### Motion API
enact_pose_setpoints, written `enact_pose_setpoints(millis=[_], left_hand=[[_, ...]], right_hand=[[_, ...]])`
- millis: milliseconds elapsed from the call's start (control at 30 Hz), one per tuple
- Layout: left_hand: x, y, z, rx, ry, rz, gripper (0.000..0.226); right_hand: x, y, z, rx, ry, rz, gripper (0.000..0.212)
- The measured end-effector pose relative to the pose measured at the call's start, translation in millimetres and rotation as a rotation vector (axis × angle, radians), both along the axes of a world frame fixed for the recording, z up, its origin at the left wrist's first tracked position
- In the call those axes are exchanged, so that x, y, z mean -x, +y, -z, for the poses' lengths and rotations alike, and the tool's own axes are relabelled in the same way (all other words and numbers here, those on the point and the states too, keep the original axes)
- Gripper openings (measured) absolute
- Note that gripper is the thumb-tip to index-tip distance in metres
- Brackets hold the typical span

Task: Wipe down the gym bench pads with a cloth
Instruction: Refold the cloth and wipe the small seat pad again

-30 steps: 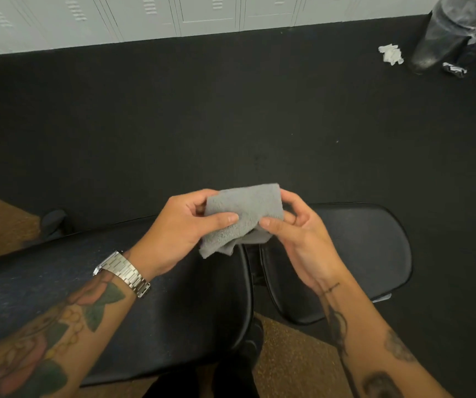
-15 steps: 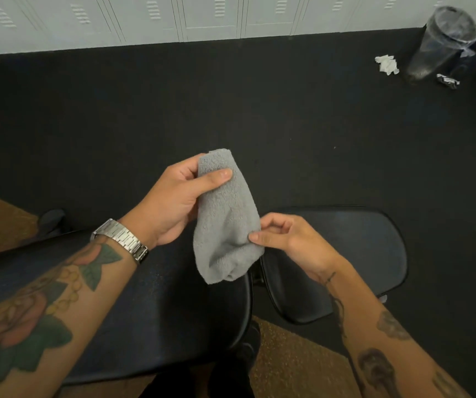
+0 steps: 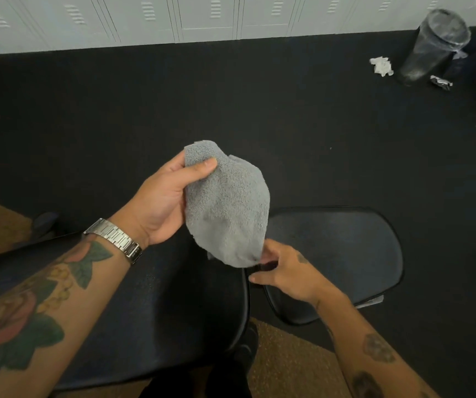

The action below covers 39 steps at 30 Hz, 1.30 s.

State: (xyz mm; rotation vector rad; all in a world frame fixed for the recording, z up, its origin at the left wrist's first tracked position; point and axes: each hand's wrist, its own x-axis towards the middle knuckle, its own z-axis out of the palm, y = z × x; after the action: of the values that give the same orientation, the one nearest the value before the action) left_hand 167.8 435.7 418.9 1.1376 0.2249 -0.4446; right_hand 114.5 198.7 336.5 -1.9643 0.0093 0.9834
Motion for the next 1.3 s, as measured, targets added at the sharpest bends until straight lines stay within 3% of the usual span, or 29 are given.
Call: enact_pose_setpoints(millis=[100, 267, 367, 433, 567, 633, 733, 800, 867, 933, 1000, 1100, 1200, 1300], left_hand=[[-1.9, -2.5, -0.2, -0.010, 0.011, 0.064, 0.026], [-6.4, -5.0, 1.3, -0.036, 0.082, 0.095, 0.025], [-6.2, -5.8, 4.2, -0.115, 0.173, 0.097, 0.037], [-2.8, -8.1, 9.5, -0.136, 0.213, 0.152, 0.057], [7.3, -6.1, 28.2, -0.165, 0.252, 0.177, 0.130], [18.0, -10.1, 35.6, -0.273, 0.187, 0.282, 0.138], [31.1, -22.8, 47.0, -0.452, 0.050, 0.330, 0.117], [30.0, -26.0, 53.3, -0.530, -0.021, 0.292, 0.084], [25.2, -28.8, 58.5, -0.641, -0.081, 0.303, 0.051], [21.7, -38.3, 60.8, -0.744, -0.122, 0.318, 0.043], [19.0, -54.2, 59.5, -0.877, -0.187, 0.338, 0.049], [8.8, -81.6, 56.8, -1.039, -0.366, 0.324, 0.038], [-2.5, -99.6, 56.4, -1.158, -0.625, 0.238, 0.015], [-4.3, -123.7, 66.9, -1.296, -0.822, 0.187, 0.012]], right_hand=[[-11.9, 1.9, -11.7, -0.262, 0.021, 0.166, 0.065], [-33.4, 19.7, -30.2, -0.549, -0.014, 0.290, 0.040], [-40.6, 22.3, -33.8, -0.628, -0.018, 0.449, 0.039], [-42.5, 22.4, -34.0, -0.634, -0.004, 0.514, 0.026], [-37.4, 23.2, -28.8, -0.530, -0.006, 0.630, 0.015], [-32.3, 21.6, -23.2, -0.497, -0.016, 0.719, 0.015], [-25.8, 13.5, -16.3, -0.479, 0.011, 0.822, 0.019], [-22.1, 3.4, -16.6, -0.463, 0.044, 0.796, 0.034], [-20.3, -11.4, -18.9, -0.454, 0.081, 0.667, 0.061], [-21.4, -23.0, -22.7, -0.333, 0.060, 0.449, 0.075], [-26.0, -31.9, -22.1, 0.004, -0.076, 0.232, 0.063], [-37.0, -46.9, -20.3, 0.394, -0.384, 0.128, 0.031], [-50.3, -64.8, -22.0, 0.481, -0.698, 0.159, 0.018], [-48.6, -93.6, -22.6, 0.578, -0.916, 0.185, 0.023]])
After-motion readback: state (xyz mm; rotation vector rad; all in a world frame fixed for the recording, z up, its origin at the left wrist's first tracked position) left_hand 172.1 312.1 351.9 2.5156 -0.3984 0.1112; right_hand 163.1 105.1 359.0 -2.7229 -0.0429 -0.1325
